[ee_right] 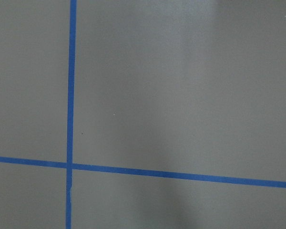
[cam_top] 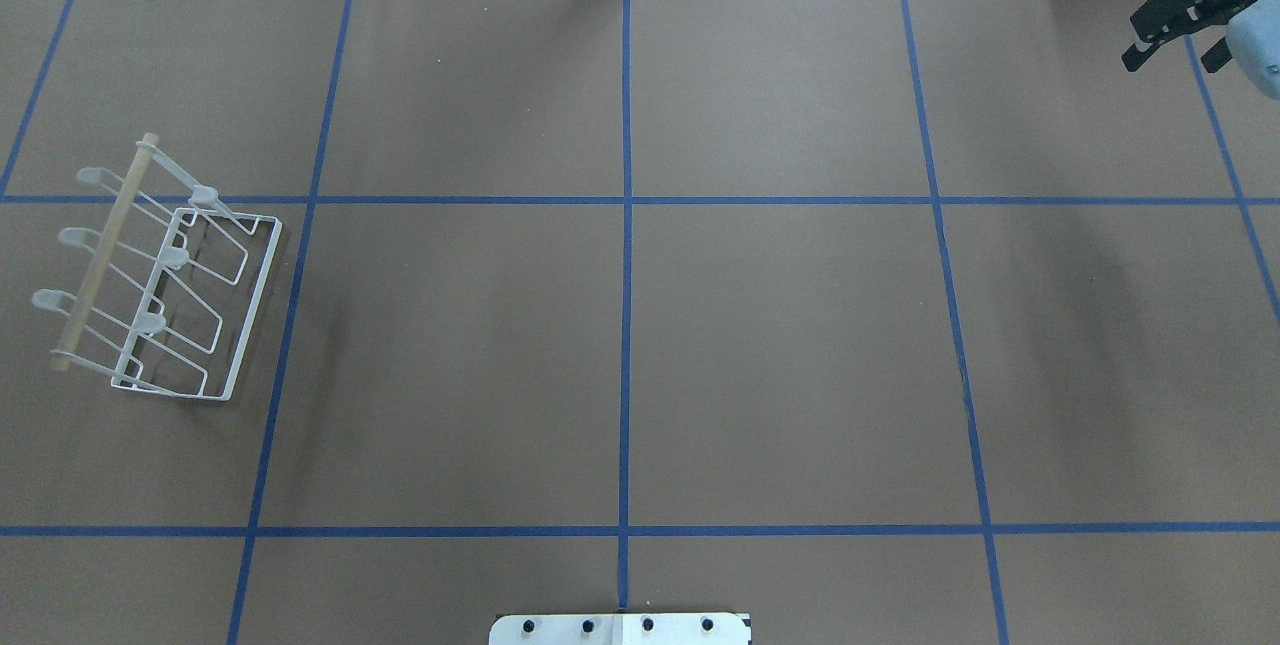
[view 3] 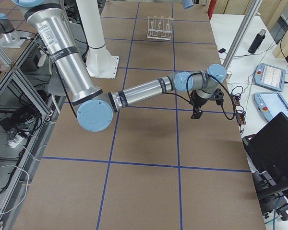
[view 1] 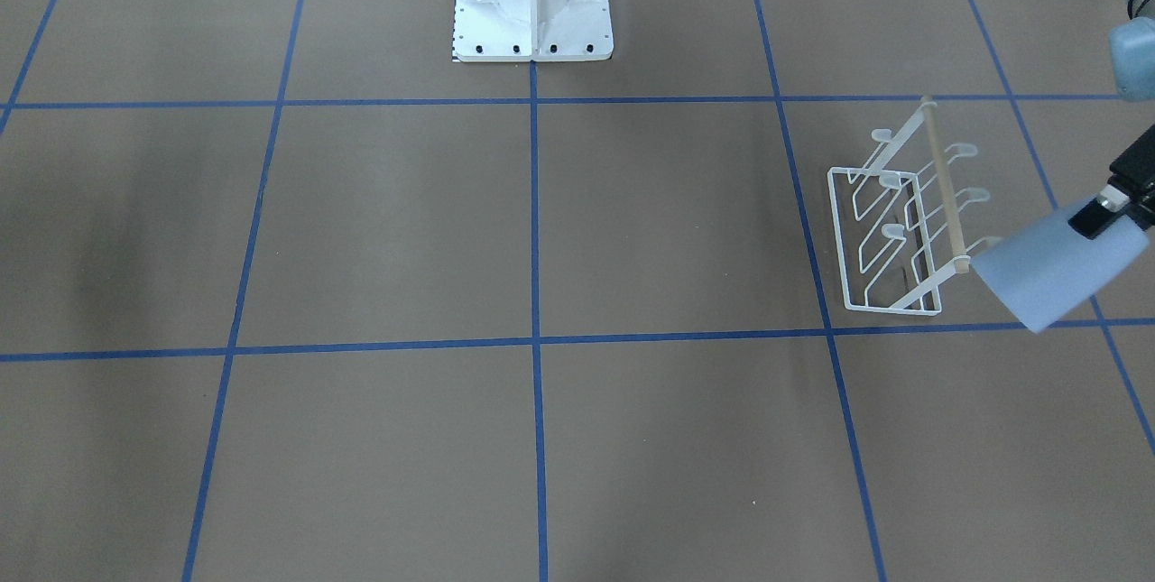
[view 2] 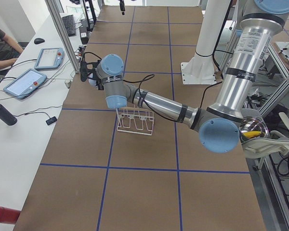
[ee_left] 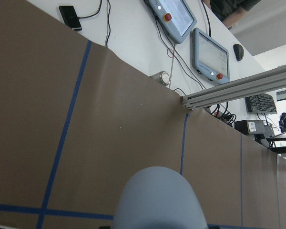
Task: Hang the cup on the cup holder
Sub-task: 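Lower the cup with the left gripper onto the rack's top hook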
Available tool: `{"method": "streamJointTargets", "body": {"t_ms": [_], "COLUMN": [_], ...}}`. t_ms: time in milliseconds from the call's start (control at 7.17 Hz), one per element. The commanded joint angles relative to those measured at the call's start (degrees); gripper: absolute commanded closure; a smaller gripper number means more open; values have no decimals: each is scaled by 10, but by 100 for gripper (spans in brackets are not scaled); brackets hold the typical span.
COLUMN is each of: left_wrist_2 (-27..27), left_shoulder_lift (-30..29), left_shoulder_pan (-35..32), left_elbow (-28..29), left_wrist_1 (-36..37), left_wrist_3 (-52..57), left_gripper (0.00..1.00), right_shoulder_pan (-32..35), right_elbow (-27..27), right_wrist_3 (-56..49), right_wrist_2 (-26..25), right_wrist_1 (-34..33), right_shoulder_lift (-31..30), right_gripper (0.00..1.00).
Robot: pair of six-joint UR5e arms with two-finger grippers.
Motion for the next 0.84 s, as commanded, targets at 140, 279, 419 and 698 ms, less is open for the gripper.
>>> {"method": "streamJointTargets", "body": {"t_ms": [140, 279, 419, 698], "left_wrist_2": [90, 90, 90, 90], "left_shoulder_lift": [22, 22, 23, 28], "left_shoulder_pan": [7, 15, 41, 89], "left_elbow": [-38, -82, -136, -213], "left_wrist_1": [142, 235, 329, 473], "left_wrist_3": [206, 241, 244, 244], "left_gripper": [100, 100, 100, 100], "right_shoulder_pan": [0, 0, 0, 0], "right_elbow": [21, 25, 24, 37], "right_wrist_3": [4, 4, 4, 4], "right_wrist_2": [-9, -20, -28, -61], "right_wrist_1": [9, 9, 9, 9], "right_shoulder_lift": [-14, -15, -14, -23], "right_gripper": [1, 1, 1, 1]}}
